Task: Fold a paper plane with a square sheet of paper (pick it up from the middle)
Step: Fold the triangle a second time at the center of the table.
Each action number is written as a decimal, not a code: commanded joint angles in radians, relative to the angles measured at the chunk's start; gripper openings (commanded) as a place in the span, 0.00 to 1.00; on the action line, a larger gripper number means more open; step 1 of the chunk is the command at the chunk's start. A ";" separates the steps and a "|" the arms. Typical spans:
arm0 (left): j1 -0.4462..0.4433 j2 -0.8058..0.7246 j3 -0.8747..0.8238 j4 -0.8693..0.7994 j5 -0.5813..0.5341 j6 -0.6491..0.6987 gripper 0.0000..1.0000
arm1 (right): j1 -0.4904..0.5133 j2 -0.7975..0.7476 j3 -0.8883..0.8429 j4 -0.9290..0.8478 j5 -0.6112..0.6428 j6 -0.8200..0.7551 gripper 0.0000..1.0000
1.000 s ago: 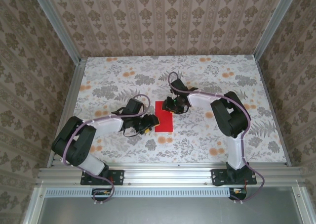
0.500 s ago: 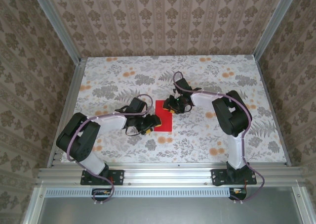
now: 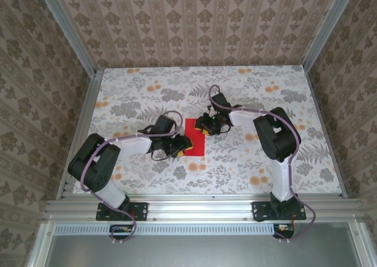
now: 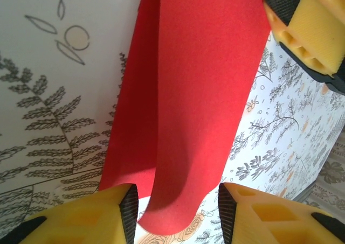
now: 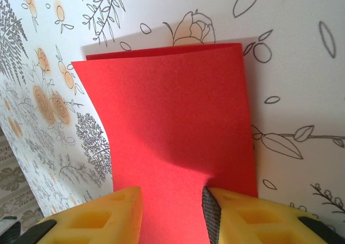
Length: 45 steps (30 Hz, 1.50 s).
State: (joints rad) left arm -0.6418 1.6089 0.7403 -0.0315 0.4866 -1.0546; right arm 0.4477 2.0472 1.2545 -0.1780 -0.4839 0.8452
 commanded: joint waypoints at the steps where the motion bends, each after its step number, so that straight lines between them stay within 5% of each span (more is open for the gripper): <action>1: 0.000 -0.015 -0.015 0.047 0.000 -0.024 0.45 | -0.005 0.106 -0.064 -0.086 0.100 0.005 0.39; 13: -0.008 0.023 -0.080 0.376 0.092 -0.076 0.49 | -0.005 0.106 -0.065 -0.081 0.092 -0.001 0.39; 25: -0.014 0.025 -0.056 0.221 0.009 -0.037 0.38 | -0.005 0.097 -0.060 -0.086 0.087 -0.011 0.39; 45: -0.010 -0.031 -0.027 0.220 0.101 -0.025 0.34 | -0.005 0.105 -0.053 -0.096 0.092 -0.023 0.39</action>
State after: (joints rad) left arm -0.6540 1.5967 0.6769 0.2081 0.5640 -1.1034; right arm 0.4473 2.0487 1.2499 -0.1635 -0.4953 0.8402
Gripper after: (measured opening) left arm 0.343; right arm 0.388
